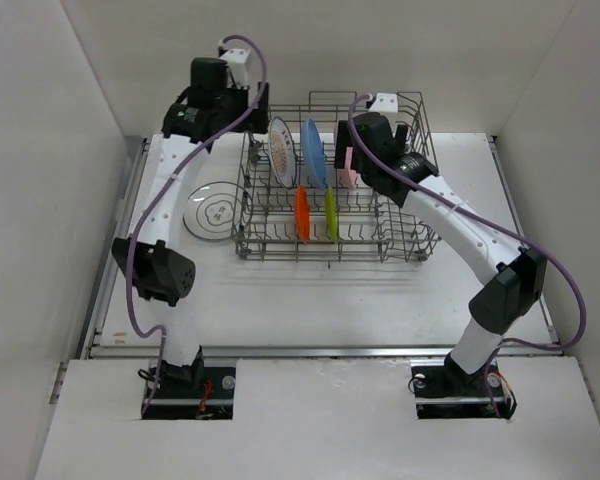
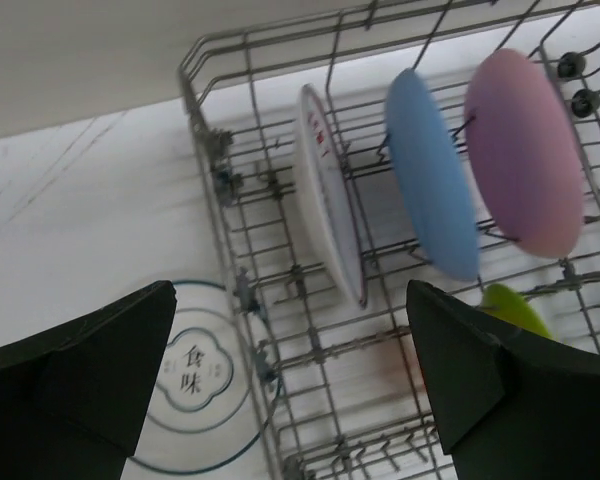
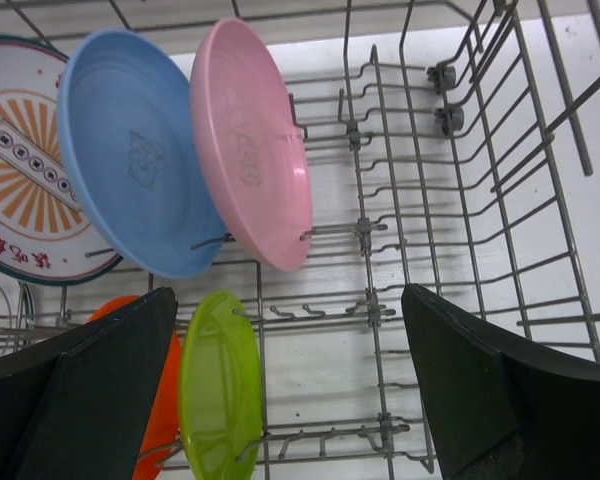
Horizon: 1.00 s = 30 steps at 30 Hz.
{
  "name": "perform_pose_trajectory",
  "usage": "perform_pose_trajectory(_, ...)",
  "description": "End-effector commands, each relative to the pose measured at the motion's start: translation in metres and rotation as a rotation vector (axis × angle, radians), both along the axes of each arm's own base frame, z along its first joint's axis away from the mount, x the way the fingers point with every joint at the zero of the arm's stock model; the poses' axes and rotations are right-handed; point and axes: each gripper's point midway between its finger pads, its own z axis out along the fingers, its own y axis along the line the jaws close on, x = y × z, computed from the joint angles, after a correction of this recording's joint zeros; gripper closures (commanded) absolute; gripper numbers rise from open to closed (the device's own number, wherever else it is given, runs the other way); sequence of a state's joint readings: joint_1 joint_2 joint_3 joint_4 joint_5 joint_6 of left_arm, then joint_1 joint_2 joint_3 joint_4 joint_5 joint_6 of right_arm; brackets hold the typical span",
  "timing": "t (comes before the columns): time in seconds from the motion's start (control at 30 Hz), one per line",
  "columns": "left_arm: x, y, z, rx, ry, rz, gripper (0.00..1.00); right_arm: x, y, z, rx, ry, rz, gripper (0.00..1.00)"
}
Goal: Unload the plates from the dish rack
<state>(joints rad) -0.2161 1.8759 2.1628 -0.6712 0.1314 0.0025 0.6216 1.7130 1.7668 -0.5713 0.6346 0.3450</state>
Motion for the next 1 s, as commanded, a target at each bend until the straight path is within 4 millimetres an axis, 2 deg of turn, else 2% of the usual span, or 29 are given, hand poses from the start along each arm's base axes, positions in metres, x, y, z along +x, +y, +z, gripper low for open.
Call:
perform_pose_trajectory(0.0, 0.022, -0.028, -0.005, 0.068, -0.035, 0.039, 0.01, -0.011, 0.001, 0.004, 0.046, -0.002, 0.013, 0.00)
perform_pose_trajectory(0.03, 0.034, -0.034, -0.028, 0.155, -0.011, 0.044, 0.01, -0.011, 0.000, -0.001, 0.039, 0.009, 0.013, 0.00)
perform_pose_trajectory(0.07, 0.037, -0.040, -0.017, 0.234, -0.062, 0.104, 0.01, -0.013, -0.003, -0.002, 0.033, 0.008, 0.005, 0.00)
perform_pose_trajectory(0.1, 0.040, -0.043, -0.022, 0.290, -0.070, 0.121, 0.01, -0.014, -0.004, -0.010, 0.022, 0.024, 0.004, 0.00)
perform_pose_trajectory(0.2, 0.051, -0.048, -0.041, 0.475, -0.100, 0.174, 0.01, -0.018, -0.011, -0.014, 0.016, 0.032, -0.005, 0.00)
perform_pose_trajectory(0.23, 0.052, -0.041, -0.036, 0.491, -0.115, 0.218, 0.01, -0.018, -0.011, -0.012, 0.023, 0.023, -0.005, 0.00)
perform_pose_trajectory(0.27, 0.054, -0.037, -0.046, 0.516, -0.098, 0.237, 0.01, -0.019, -0.012, -0.017, 0.016, 0.033, -0.005, 0.00)
perform_pose_trajectory(0.3, 0.053, -0.032, -0.044, 0.532, -0.100, 0.265, 0.01, -0.021, -0.013, -0.012, 0.022, 0.025, -0.005, 0.00)
perform_pose_trajectory(0.37, 0.054, -0.031, -0.044, 0.519, -0.108, 0.282, 0.01, -0.022, -0.014, -0.012, 0.026, 0.018, -0.005, 0.00)
perform_pose_trajectory(0.4, 0.053, -0.031, -0.052, 0.521, -0.092, 0.283, 0.01, -0.023, -0.013, -0.017, 0.024, 0.030, 0.004, 0.00)
perform_pose_trajectory(0.43, 0.051, -0.031, -0.048, 0.505, -0.100, 0.291, 0.01, -0.023, -0.013, -0.017, 0.024, 0.030, 0.004, 0.00)
perform_pose_trajectory(0.53, 0.043, -0.039, -0.053, 0.489, -0.079, 0.250, 0.04, -0.023, -0.009, -0.018, 0.041, 0.036, 0.018, 0.00)
perform_pose_trajectory(0.63, 0.037, -0.039, -0.070, 0.473, -0.023, 0.256, 0.04, -0.023, -0.009, -0.018, 0.041, 0.036, 0.018, 0.00)
perform_pose_trajectory(0.7, 0.033, -0.039, -0.086, 0.463, 0.037, 0.233, 0.08, -0.023, -0.009, -0.018, 0.041, 0.036, 0.018, 0.00)
perform_pose_trajectory(0.77, 0.031, -0.044, -0.107, 0.424, 0.100, 0.195, 0.16, -0.023, -0.009, -0.018, 0.041, 0.036, 0.018, 0.00)
perform_pose_trajectory(0.83, 0.032, -0.041, -0.131, 0.406, 0.175, 0.169, 0.19, -0.022, -0.010, -0.013, 0.043, 0.026, 0.010, 0.00)
perform_pose_trajectory(0.9, 0.032, -0.036, -0.137, 0.354, 0.225, 0.179, 0.34, -0.024, -0.014, -0.010, 0.037, 0.021, -0.002, 0.00)
perform_pose_trajectory(0.97, 0.033, -0.036, -0.140, 0.319, 0.244, 0.189, 0.55, -0.024, -0.016, -0.010, 0.032, 0.018, -0.011, 0.00)
